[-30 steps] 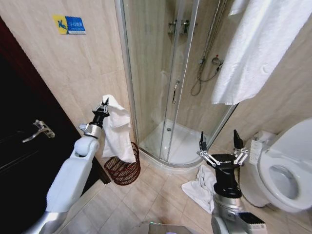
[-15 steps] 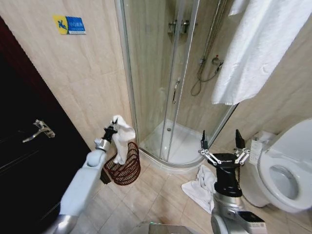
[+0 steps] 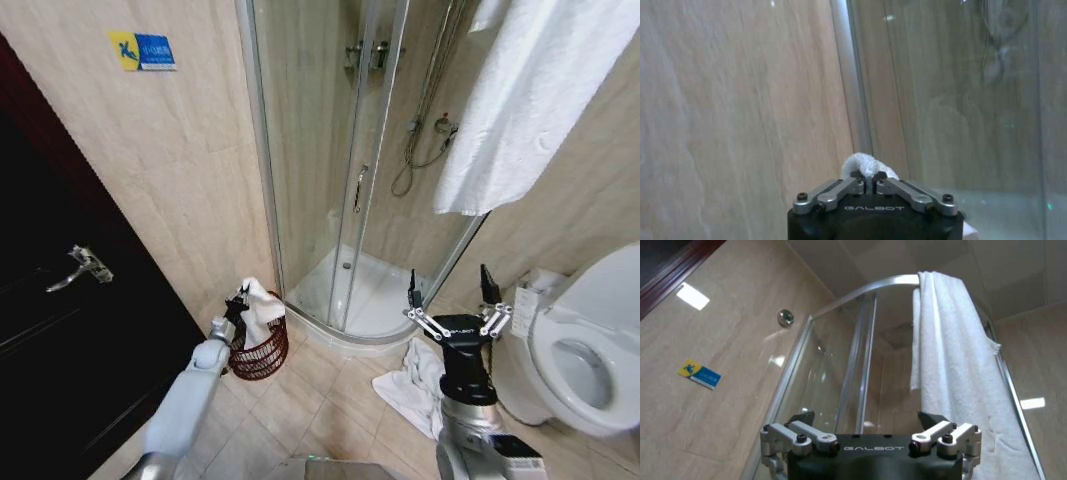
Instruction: Discard the used towel into the hamper.
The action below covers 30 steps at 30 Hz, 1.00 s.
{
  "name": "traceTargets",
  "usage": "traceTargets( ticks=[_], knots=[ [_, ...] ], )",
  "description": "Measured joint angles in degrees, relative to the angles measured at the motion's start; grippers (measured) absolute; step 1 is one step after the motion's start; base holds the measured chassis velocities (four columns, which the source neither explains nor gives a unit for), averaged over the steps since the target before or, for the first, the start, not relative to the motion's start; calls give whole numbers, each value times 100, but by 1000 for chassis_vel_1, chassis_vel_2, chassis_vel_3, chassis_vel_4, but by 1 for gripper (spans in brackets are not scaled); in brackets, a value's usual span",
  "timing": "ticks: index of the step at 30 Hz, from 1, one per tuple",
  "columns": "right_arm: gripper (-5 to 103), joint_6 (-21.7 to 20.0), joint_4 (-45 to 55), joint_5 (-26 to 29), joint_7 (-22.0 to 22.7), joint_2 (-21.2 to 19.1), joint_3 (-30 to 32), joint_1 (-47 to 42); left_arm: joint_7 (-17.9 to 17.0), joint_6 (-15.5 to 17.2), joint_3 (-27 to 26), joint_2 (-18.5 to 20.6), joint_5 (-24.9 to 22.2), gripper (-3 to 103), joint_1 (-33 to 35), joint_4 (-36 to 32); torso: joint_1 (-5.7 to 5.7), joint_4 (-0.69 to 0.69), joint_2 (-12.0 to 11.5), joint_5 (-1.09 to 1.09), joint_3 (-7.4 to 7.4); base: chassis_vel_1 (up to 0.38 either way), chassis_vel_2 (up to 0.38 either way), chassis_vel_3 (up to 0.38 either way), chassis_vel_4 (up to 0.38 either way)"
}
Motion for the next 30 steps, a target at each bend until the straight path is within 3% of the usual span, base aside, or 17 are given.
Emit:
traceTargets(
  ticks=[19,27,30],
  knots=[
    [100,389,110,167,143,-1,38,-66,71,-74,129,-303,516,4,54,624,1,2,0,0,0,55,54,-48,-58],
    [100,431,113,108,93,0,42,-83,225,-56,290,-441,738,4,-319,1374,0,-1,0,0,0,-33,-58,26,39],
    [100,475,93,74,20,1,58,-129,235,-146,373,-605,841,4,-749,2056,0,0,0,-2,0,0,0,0,0]
  ],
)
